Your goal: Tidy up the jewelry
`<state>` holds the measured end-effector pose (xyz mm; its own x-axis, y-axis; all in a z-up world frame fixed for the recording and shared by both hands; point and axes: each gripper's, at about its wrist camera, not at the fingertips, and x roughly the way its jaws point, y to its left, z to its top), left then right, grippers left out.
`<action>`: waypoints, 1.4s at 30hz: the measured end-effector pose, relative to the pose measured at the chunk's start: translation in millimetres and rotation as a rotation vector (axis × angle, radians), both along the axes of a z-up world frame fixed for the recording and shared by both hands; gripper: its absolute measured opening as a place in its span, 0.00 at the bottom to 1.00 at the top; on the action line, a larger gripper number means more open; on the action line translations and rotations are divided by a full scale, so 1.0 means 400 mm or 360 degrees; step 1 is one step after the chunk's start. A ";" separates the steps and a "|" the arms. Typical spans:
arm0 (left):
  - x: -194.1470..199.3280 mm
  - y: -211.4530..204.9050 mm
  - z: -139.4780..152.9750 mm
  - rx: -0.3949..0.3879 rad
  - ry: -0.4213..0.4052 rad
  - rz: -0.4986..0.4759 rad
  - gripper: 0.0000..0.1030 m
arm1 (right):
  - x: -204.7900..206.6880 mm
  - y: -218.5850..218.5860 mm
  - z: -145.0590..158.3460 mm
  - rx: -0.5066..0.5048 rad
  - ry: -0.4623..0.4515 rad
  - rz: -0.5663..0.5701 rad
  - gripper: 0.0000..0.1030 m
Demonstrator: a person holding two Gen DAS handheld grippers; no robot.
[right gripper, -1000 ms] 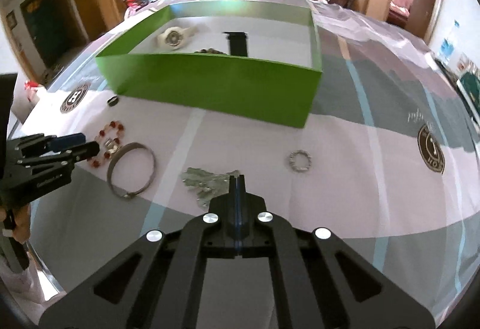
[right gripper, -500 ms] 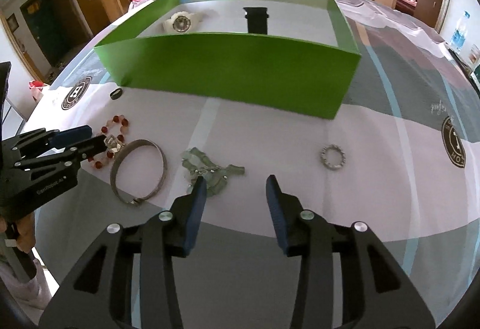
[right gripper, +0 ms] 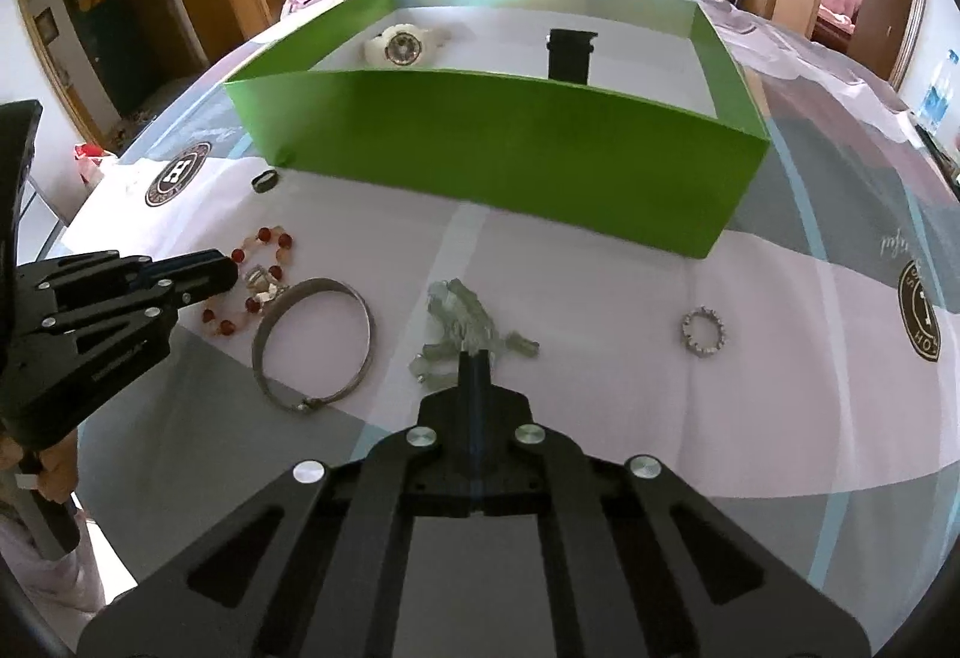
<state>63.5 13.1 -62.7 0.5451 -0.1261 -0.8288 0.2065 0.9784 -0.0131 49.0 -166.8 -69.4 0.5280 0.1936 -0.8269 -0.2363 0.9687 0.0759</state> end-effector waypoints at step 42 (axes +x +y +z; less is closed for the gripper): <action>-0.029 0.002 0.188 -0.0131 -0.0251 -0.0071 0.08 | 0.001 -0.019 0.122 -0.0072 -0.0217 -0.0059 0.03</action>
